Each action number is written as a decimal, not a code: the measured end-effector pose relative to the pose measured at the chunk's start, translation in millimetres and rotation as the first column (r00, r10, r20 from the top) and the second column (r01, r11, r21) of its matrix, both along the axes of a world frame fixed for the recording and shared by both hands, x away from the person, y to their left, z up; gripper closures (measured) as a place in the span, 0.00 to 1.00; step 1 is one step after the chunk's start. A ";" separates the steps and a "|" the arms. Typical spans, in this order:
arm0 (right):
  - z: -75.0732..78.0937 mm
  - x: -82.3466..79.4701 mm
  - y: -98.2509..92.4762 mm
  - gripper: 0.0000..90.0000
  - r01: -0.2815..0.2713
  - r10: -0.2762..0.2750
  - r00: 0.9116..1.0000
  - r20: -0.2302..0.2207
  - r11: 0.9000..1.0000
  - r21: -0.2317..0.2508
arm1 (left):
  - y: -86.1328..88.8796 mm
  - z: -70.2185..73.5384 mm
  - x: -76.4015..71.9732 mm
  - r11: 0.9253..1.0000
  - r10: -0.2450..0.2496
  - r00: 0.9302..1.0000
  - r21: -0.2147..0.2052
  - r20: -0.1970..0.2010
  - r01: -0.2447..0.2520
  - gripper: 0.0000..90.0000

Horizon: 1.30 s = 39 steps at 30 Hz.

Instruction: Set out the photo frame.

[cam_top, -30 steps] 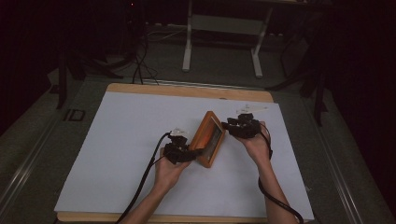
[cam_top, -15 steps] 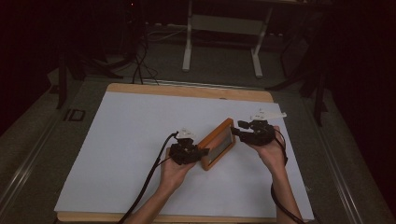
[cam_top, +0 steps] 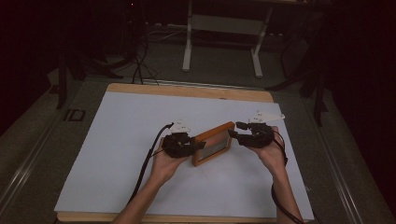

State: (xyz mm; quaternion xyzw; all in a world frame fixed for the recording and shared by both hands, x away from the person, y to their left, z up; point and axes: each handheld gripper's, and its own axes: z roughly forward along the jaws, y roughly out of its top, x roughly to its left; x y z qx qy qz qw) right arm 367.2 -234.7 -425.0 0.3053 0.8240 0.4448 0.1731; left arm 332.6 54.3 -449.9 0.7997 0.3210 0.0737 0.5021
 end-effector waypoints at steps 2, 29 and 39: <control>-0.2 -0.8 2.1 0.53 -0.026 0.026 1.000 -0.001 1.000 0.008 | 3.0 8.7 1.4 0.999 -0.043 0.999 0.020 0.024 0.042 0.77; 4.6 -10.7 43.5 0.42 -0.350 0.351 0.936 0.035 0.936 -0.030 | 2.0 50.3 15.3 0.947 -0.306 0.948 0.135 0.092 0.292 0.76; 5.6 -10.2 53.7 0.59 -0.408 0.414 0.909 0.051 0.908 -0.097 | -3.5 53.4 20.1 0.934 -0.341 0.936 0.142 0.090 0.327 0.72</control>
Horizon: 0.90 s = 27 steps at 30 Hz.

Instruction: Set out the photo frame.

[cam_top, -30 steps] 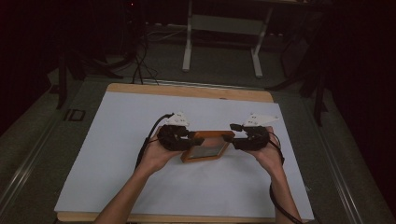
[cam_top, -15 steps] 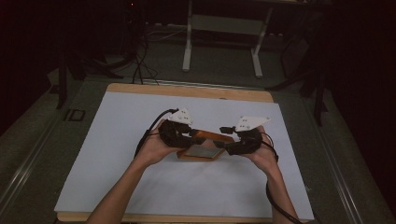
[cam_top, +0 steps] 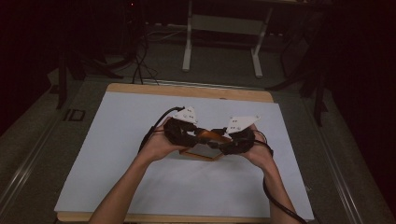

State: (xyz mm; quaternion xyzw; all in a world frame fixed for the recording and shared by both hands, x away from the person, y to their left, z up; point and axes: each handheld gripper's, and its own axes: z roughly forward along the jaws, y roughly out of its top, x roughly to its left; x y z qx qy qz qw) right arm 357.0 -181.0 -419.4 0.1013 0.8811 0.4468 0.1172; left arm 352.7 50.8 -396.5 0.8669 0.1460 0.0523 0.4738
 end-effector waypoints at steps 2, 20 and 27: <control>0.6 -0.8 -3.2 0.67 -0.007 0.007 1.000 0.005 1.000 0.003 | 1.0 -0.1 1.9 1.000 0.013 1.000 -0.008 -0.004 -0.013 0.67; -2.7 -9.5 -18.5 0.76 0.022 -0.023 0.998 0.057 1.000 0.016 | 28.2 -15.3 8.0 0.983 0.115 0.993 -0.142 -0.027 -0.117 0.46; -3.5 -11.8 -25.4 0.76 0.031 -0.032 0.998 0.054 0.999 0.020 | 43.9 -34.7 13.9 0.966 0.147 0.988 -0.205 -0.054 -0.155 0.43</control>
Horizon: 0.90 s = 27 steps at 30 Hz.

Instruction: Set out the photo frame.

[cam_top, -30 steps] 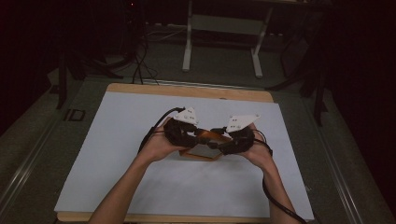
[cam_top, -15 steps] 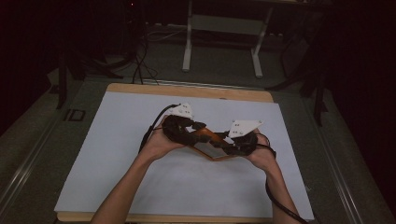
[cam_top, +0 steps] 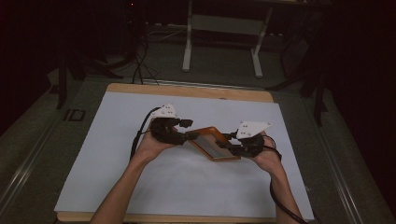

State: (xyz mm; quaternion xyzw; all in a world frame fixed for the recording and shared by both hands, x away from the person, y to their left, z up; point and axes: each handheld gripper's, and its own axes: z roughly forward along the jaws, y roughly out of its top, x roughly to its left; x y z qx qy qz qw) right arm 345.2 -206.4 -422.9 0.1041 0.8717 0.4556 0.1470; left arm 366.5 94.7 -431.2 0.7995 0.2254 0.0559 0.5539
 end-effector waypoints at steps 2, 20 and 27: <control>-0.7 0.2 -2.6 0.76 0.004 -0.004 1.000 0.000 1.000 0.007 | 1.6 -4.2 0.5 1.000 0.001 1.000 -0.011 -0.010 -0.001 0.43; -10.8 -3.9 -33.1 0.76 0.052 -0.051 0.998 -0.027 0.996 0.067 | -27.7 -43.3 8.7 0.998 -0.057 0.997 0.004 -0.054 0.057 0.43; -14.4 -4.9 -43.9 0.76 0.077 -0.074 0.996 -0.041 0.994 0.071 | -48.1 -50.6 11.0 0.997 -0.061 0.997 0.039 -0.050 0.063 0.46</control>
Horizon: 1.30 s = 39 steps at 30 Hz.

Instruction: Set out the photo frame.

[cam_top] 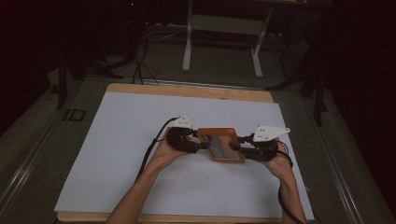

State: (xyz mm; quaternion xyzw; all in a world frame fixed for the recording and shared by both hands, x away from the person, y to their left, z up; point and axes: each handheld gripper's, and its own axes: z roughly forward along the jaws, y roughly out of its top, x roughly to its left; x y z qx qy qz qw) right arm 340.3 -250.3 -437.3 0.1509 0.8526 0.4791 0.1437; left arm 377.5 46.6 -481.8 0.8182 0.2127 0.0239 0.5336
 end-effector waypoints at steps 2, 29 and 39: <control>-1.0 0.2 -2.4 0.76 0.007 -0.007 1.000 0.000 1.000 0.001 | -6.5 -1.8 -0.4 1.000 -0.002 1.000 0.023 0.007 0.002 0.48; -12.5 5.0 -6.2 0.72 0.065 -0.061 0.995 -0.076 0.997 0.048 | -8.3 2.6 -7.1 1.000 -0.002 1.000 0.031 -0.030 0.003 0.65; -12.3 8.0 10.5 0.71 0.040 -0.030 0.995 -0.094 0.994 0.099 | 12.8 15.0 -14.0 0.999 0.025 0.999 0.041 -0.023 -0.025 0.65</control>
